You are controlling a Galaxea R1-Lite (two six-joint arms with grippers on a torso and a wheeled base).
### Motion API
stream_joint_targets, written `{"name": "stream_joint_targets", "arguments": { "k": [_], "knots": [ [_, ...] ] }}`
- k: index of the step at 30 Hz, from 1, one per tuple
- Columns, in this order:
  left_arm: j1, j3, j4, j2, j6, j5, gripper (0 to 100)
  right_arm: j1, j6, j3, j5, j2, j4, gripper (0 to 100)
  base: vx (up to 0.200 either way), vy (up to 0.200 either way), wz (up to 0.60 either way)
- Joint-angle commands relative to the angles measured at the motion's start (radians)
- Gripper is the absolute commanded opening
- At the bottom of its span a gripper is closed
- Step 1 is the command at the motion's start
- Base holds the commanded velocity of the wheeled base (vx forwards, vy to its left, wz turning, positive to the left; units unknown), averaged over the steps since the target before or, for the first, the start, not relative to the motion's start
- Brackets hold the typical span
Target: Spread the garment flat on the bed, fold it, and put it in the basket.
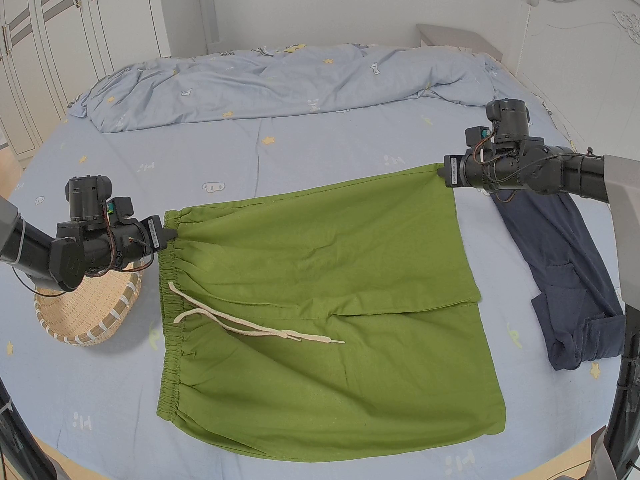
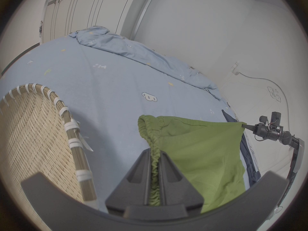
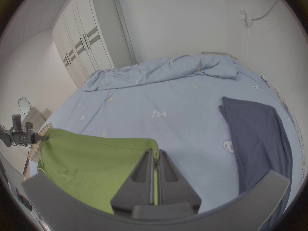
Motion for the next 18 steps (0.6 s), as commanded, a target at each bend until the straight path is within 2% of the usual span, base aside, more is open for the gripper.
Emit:
{"name": "stream_joint_targets", "arguments": {
  "k": [1,17,18],
  "knots": [
    [0.002,-0.01,-0.023,0.043,0.002,0.012,0,0.018,0.0,-0.018,-0.009,0.059,0.002,0,0.0,0.0,0.0],
    [-0.009,-0.036,-0.033,0.06,0.002,0.018,0,0.022,0.012,-0.018,-0.026,0.082,0.002,0,0.0,0.0,0.0],
    [-0.013,-0.037,-0.033,0.06,0.003,0.018,100,0.022,0.012,-0.018,-0.026,0.08,0.002,100,0.0,0.0,0.0]
  ]
}}
